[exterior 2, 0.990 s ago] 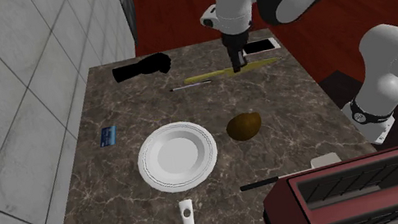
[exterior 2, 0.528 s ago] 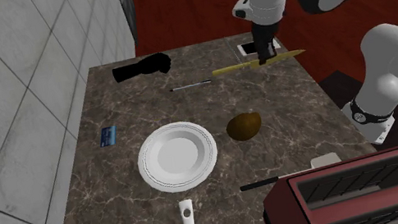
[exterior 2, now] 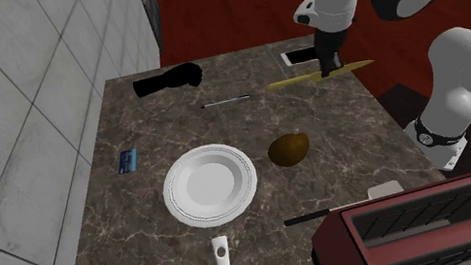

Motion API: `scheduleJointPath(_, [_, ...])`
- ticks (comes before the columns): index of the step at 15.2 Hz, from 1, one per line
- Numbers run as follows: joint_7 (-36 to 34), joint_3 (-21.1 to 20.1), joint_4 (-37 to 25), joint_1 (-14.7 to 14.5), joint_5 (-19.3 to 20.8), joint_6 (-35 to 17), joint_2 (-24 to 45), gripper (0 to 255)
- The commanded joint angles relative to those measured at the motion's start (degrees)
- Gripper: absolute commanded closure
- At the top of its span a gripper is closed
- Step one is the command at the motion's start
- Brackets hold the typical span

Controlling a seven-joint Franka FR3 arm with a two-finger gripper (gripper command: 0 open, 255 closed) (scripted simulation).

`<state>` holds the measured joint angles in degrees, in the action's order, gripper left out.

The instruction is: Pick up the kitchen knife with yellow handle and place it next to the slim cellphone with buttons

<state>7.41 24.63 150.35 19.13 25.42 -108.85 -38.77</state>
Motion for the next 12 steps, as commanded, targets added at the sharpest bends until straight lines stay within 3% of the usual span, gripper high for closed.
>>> scheduleJointPath(1, [-0.2, 0.5, 1.2, 0.1, 0.5, -1.8, 0.6, 255])
scheduleJointPath(12, [-1.7, 3.4, 6.7, 0.5, 3.0, -11.9, 5.3, 255])
